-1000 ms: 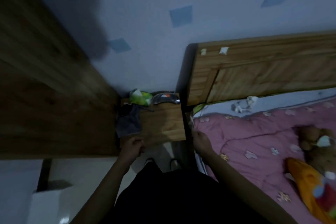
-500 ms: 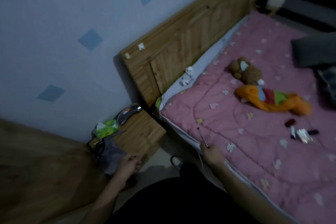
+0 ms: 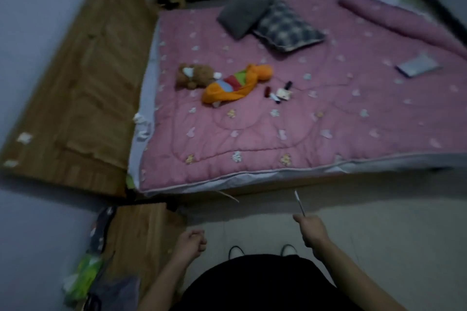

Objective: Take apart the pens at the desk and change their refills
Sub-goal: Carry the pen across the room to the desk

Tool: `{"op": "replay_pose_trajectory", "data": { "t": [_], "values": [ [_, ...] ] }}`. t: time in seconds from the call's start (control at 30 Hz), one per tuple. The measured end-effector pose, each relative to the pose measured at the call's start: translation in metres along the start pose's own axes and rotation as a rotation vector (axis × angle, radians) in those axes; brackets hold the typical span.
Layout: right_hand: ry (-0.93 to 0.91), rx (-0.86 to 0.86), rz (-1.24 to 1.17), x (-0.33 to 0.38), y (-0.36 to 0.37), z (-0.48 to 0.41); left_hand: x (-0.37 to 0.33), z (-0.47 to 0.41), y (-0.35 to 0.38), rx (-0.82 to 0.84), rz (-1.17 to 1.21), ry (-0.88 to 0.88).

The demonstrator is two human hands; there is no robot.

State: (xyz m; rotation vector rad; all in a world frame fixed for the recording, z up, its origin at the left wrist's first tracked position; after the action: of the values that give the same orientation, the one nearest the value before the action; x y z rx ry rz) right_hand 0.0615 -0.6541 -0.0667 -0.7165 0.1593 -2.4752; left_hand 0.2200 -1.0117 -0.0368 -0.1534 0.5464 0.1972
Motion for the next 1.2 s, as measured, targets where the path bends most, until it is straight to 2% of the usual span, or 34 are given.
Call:
{"op": "replay_pose_trajectory", "data": {
  "t": [0.17,0.27,0.47,0.6,0.87,1.03,1.2],
  "values": [
    [0.068,-0.104,-0.301,-0.103,-0.087,0.016,-0.058,-0.026,0.105,0.147,-0.242,0.057],
    [0.11,-0.098,-0.46,-0.17,-0.133,0.03,-0.082,-0.043,0.184,0.221,-0.349,0.097],
    [0.202,-0.253,-0.715,-0.285,-0.228,0.053,-0.106,-0.062,0.352,0.37,-0.489,0.15],
    [0.24,-0.32,-0.876,-0.34,-0.261,0.076,-0.111,-0.064,0.442,0.442,-0.562,0.146],
    [0.196,-0.384,-1.092,-0.357,-0.324,0.067,-0.136,-0.075,0.572,0.545,-0.802,0.109],
    [0.128,-0.469,-1.155,-0.343,-0.416,0.036,-0.162,-0.092,0.644,0.569,-0.949,0.067],
    [0.148,-0.571,-1.078,-0.345,-0.507,0.021,-0.215,-0.107,0.736,0.618,-1.181,0.134]
  ]
}}
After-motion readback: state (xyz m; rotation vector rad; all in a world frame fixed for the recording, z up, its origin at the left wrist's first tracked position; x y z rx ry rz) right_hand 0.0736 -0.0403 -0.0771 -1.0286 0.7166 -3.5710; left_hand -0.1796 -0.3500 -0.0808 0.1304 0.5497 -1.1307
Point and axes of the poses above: each hand's wrist, its own z-axis away from the middle knuckle, its own y-axis out of the palm, x = y × z, the point moved 10 cm from there along -z, towards the middle knuckle, and after that the axes turned 13 degrees about x, right-handed, at the moved point
